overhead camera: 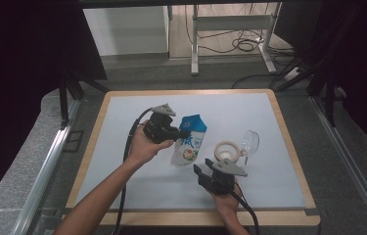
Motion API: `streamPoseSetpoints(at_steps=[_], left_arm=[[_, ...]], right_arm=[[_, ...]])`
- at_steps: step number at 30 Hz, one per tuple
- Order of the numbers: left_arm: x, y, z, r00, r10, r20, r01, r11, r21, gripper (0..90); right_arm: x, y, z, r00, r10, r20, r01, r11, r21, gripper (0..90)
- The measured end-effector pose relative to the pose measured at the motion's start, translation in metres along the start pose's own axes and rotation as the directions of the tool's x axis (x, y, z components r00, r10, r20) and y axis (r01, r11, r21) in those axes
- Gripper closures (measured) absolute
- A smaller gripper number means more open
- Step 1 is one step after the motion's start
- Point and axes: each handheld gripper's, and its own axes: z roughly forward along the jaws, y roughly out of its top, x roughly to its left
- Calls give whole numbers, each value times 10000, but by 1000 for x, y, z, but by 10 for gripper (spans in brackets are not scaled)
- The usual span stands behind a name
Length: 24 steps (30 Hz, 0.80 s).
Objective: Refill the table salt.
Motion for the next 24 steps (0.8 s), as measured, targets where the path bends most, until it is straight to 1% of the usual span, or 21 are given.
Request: streamPoseSetpoints(at_steps=[2, 4, 6, 9, 10, 11, 12, 14, 16, 17, 18, 19, 20, 21, 23, 24], left_arm=[[5, -5, -4, 9999, -68, -143, 66, 9999, -138, 898], [12, -10, -8, 9994, -225, -261, 219, 9995, -209, 898], [21, -14, -11, 9982, -438, -418, 428, 9988, -241, 898], [33, -19, -18, 9952, -778, -588, 753, 9962, -427, 898], [33, -19, -18, 9952, -778, -588, 753, 9962, -427, 898], [37, -21, -20, 9942, -849, -666, 816, 9954, -504, 897], [45, -24, -24, 9912, -1025, -832, 977, 9934, -604, 897], [55, -27, -28, 9871, -1190, -1072, 1114, 9910, -740, 897], [64, -30, -31, 9807, -1432, -1335, 1307, 9866, -977, 898], [69, -32, -33, 9768, -1592, -1435, 1437, 9832, -1129, 897], [69, -32, -33, 9768, -1592, -1435, 1437, 9832, -1129, 898], [77, -36, -36, 9695, -1838, -1620, 1626, 9773, -1356, 897], [77, -36, -36, 9695, -1838, -1620, 1626, 9773, -1356, 897], [84, -40, -39, 9621, -1901, -1957, 1625, 9754, -1488, 897], [92, -45, -40, 9541, -2082, -2154, 1741, 9704, -1671, 897], [92, -45, -40, 9541, -2082, -2154, 1741, 9704, -1671, 897]], right_arm=[[-1, 0, 0, 9996, 149, -252, -150, 9999, -62, 477], [-1, 0, 0, 9990, 238, -380, -240, 9997, -51, 475], [-1, -1, 0, 9989, 276, -379, -277, 9996, -28, 474], [-1, -2, 0, 9989, 251, -400, -252, 9997, -1, 474], [-1, -2, 0, 9989, 251, -400, -252, 9997, -1, 474], [-1, -2, 0, 9990, 224, -390, -224, 9997, -9, 474], [-1, -2, 0, 9990, 226, -376, -227, 9997, -24, 474], [-1, -2, -1, 9991, 221, -357, -222, 9998, -22, 474], [-2, -1, -2, 9991, 240, -348, -241, 9997, -28, 474], [-2, -1, -2, 9992, 216, -335, -217, 9998, -32, 474], [-2, -1, -2, 9992, 216, -335, -217, 9998, -32, 474], [-2, -1, -3, 9994, 168, -305, -170, 9998, -73, 474], [-2, -1, -3, 9994, 168, -305, -170, 9998, -73, 474], [-3, -1, -3, 9994, 189, -293, -191, 9998, -80, 474], [-4, -1, -3, 9994, 194, -284, -196, 9998, -68, 474], [-4, -1, -3, 9994, 201, -285, -204, 9998, -78, 474]])
